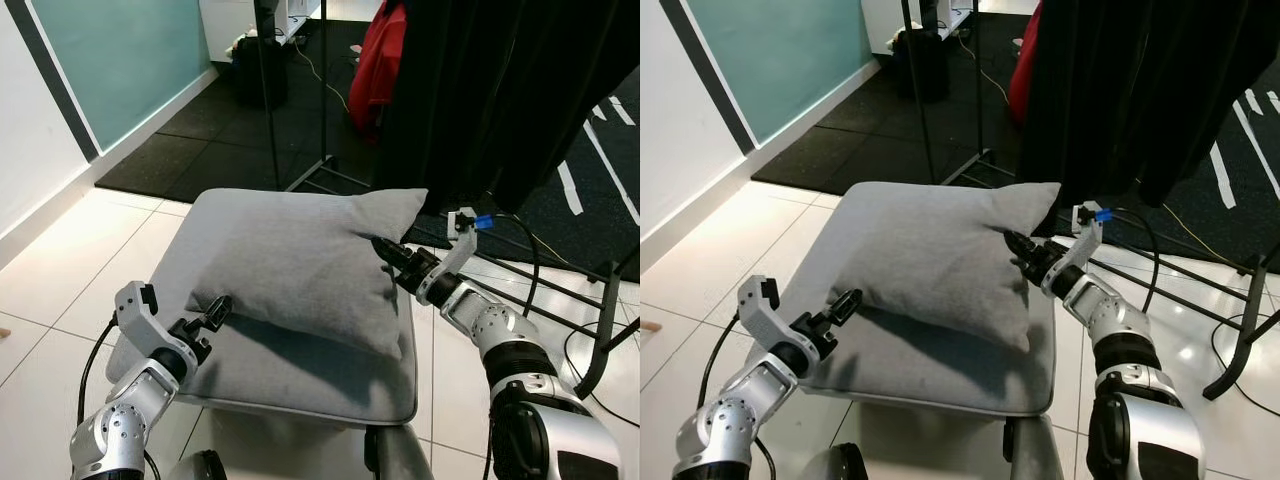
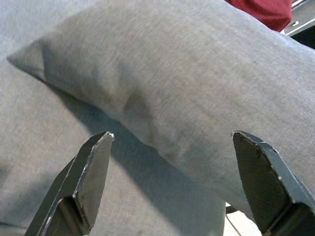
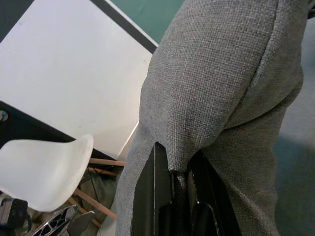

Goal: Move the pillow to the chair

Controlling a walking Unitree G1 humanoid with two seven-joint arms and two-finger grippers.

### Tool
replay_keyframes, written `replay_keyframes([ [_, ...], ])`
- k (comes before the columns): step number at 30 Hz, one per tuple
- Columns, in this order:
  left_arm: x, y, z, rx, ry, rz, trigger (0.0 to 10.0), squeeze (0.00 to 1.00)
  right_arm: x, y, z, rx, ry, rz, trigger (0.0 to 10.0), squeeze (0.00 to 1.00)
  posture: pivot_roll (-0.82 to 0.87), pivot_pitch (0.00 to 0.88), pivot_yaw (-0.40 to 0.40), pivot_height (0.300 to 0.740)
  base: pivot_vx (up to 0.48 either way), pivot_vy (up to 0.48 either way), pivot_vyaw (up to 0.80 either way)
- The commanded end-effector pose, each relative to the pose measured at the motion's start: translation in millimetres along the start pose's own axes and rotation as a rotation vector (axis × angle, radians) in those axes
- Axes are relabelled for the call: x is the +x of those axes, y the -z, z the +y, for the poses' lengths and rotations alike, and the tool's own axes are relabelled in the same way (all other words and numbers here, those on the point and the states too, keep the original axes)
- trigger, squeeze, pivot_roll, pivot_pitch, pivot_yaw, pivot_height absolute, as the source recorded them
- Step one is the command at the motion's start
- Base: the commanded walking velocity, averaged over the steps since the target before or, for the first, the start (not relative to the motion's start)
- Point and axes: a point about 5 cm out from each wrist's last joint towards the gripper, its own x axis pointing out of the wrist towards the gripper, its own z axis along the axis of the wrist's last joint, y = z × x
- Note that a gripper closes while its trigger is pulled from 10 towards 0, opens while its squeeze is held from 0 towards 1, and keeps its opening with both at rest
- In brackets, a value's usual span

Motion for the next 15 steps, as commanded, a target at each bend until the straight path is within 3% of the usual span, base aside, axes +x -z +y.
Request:
replay_keyframes([
  [1, -1.0, 2.8, 4.8, 0.029, -0.018, 0.01, 10.0, 0.0, 3.5, -4.8, 6.5, -0.037, -0.04, -0.026, 0.0, 0.0, -0.09, 0.05, 0.009, 0.553, 0.0, 0.0, 0.0],
  [6, 2.6, -0.4, 2.0, 0.093, -0.015, -0.002, 10.0, 0.0, 5.1, -0.7, 6.6, -0.051, -0.026, -0.027, 0.0, 0.0, -0.09, 0.036, 0.008, 0.567, 0.0, 0.0, 0.0],
  [15, 6.9, 5.7, -2.0, 0.136, -0.005, 0.008, 10.0, 0.0, 6.8, 1.8, 8.5, -0.062, -0.02, -0.029, 0.0, 0.0, -0.1, 0.029, -0.002, 0.595, 0.0, 0.0, 0.0],
])
